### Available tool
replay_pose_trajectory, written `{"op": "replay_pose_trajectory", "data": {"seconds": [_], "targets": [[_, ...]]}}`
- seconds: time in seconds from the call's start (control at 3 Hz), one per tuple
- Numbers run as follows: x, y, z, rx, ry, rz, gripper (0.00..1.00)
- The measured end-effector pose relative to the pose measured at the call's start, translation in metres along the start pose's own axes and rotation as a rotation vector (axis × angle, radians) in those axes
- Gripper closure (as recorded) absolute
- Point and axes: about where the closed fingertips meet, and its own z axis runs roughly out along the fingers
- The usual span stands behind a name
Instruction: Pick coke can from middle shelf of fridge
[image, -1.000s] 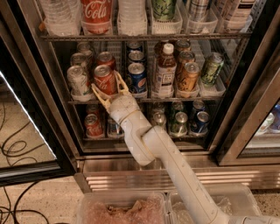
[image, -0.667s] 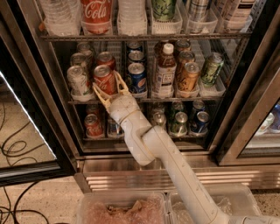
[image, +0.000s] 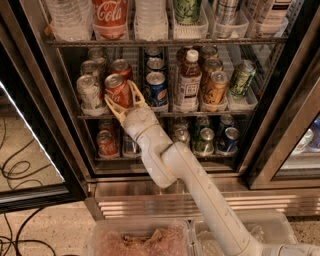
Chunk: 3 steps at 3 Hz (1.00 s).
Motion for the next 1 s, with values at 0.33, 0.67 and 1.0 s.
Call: {"op": "replay_pose_trajectory", "data": {"seconds": [0.33,0.67,1.0], "targets": [[0.0003,0.0014,0.0023,-0.004,0.015,0.003,0.57],[0.0034,0.0040,0.0034,0.008,0.015,0.030,0.74],[0.0005,0.0031,0.0045,0.008,0.015,0.031,0.98]]}}
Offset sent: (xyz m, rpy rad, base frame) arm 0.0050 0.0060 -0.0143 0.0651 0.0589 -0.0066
